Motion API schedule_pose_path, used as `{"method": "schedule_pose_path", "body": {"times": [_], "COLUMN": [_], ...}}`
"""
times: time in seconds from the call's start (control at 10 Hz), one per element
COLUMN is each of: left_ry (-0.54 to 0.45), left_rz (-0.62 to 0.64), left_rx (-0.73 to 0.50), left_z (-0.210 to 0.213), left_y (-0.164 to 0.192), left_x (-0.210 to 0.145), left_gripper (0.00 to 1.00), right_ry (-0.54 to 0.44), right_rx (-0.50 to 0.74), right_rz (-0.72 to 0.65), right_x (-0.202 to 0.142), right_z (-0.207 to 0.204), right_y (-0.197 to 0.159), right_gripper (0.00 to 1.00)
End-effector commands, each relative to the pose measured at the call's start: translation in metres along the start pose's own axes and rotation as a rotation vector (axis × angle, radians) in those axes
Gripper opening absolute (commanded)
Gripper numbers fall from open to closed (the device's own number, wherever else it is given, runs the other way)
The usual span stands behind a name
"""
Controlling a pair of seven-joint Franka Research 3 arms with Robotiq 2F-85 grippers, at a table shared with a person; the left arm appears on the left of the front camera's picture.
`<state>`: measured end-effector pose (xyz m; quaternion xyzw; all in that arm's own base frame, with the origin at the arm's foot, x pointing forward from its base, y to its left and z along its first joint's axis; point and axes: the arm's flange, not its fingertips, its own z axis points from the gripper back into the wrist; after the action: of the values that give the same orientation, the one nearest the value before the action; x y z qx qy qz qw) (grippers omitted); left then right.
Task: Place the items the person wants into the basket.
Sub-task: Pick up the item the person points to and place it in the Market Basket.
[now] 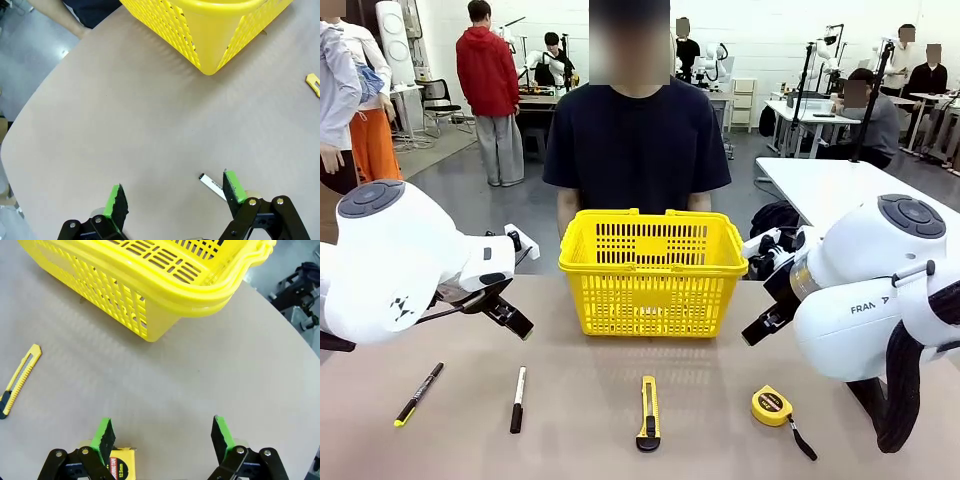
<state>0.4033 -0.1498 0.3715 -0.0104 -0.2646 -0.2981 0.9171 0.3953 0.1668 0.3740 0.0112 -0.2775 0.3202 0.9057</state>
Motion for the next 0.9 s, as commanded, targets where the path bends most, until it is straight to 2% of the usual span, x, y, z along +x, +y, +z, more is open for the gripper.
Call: {"method": "schedule_pose_path", "body": {"times": [0.0, 0.7, 0.8], "left_ry": [0.000, 0.000, -0.026], "left_rz": [0.000, 0.000, -0.051], "left_rx": [0.000, 0.000, 0.019], "left_z": [0.000, 0.000, 0.058], "left_y": [0.000, 0.000, -0.009], "left_x": [0.000, 0.000, 0.001], "left_gripper": [1.00, 1.00, 1.00], "right_ry": [0.000, 0.000, -0.025], "right_rx": [0.000, 0.000, -0.036], "right_rz": [0.000, 0.000, 0.024], "right_x": [0.000, 0.000, -0.005], "right_z": [0.000, 0.000, 0.052], "right_y": [0.000, 0.000, 0.015], "right_gripper": [1.00, 1.00, 1.00]}}
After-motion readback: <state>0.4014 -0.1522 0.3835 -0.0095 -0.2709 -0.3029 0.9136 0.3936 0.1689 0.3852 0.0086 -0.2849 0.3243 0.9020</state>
